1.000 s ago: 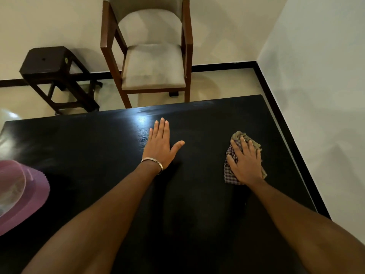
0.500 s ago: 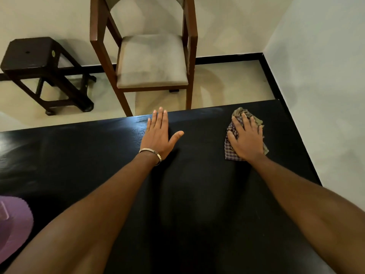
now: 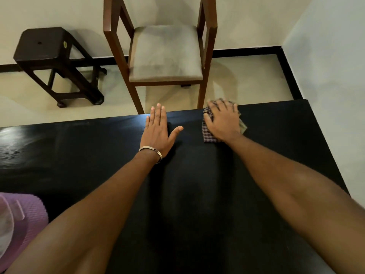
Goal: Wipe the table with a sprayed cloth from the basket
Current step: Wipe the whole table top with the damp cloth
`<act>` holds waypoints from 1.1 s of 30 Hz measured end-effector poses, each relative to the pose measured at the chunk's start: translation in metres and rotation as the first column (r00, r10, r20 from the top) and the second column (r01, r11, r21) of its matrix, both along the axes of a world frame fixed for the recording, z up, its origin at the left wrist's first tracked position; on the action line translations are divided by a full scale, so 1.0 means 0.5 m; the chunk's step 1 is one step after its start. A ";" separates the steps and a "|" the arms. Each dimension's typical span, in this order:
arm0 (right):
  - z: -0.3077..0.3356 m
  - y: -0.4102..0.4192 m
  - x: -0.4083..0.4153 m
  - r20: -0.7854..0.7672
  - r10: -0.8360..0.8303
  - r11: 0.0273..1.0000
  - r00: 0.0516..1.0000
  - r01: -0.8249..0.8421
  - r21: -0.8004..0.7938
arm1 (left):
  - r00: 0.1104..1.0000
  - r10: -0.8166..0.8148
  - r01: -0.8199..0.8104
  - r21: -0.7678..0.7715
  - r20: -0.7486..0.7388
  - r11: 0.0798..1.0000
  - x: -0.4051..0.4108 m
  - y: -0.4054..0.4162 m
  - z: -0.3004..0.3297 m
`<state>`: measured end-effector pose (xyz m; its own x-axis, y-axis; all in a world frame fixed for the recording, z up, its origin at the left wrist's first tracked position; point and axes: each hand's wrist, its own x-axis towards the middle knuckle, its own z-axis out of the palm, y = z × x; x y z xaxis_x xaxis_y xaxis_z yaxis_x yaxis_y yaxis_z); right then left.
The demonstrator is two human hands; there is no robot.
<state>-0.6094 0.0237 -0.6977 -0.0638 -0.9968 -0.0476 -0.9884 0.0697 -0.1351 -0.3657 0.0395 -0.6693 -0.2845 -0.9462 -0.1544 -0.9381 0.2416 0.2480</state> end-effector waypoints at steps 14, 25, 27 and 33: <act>0.014 0.078 0.426 0.104 0.543 0.823 0.834 -0.552 0.130 | 0.981 0.186 -0.186 0.007 0.049 0.983 0.156 0.048 0.024; 0.016 0.300 0.419 0.110 0.670 0.729 0.734 -0.678 0.091 | 0.975 0.215 -0.218 0.074 0.051 0.973 0.139 0.153 0.039; 0.015 0.340 0.397 0.128 0.671 0.726 0.730 -0.682 0.089 | 0.976 0.214 -0.217 0.084 0.039 0.973 0.128 0.184 0.042; 0.016 0.458 0.312 0.191 0.607 0.776 0.772 -0.627 0.069 | 0.974 0.225 -0.223 0.114 -0.003 0.968 0.093 0.285 0.052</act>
<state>-0.4535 0.2529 -0.6899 0.5808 -0.8039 -0.1280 -0.7923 -0.5221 -0.3158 -0.3191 0.1822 -0.6434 -0.0706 -0.9629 -0.2605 -0.9610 -0.0043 0.2764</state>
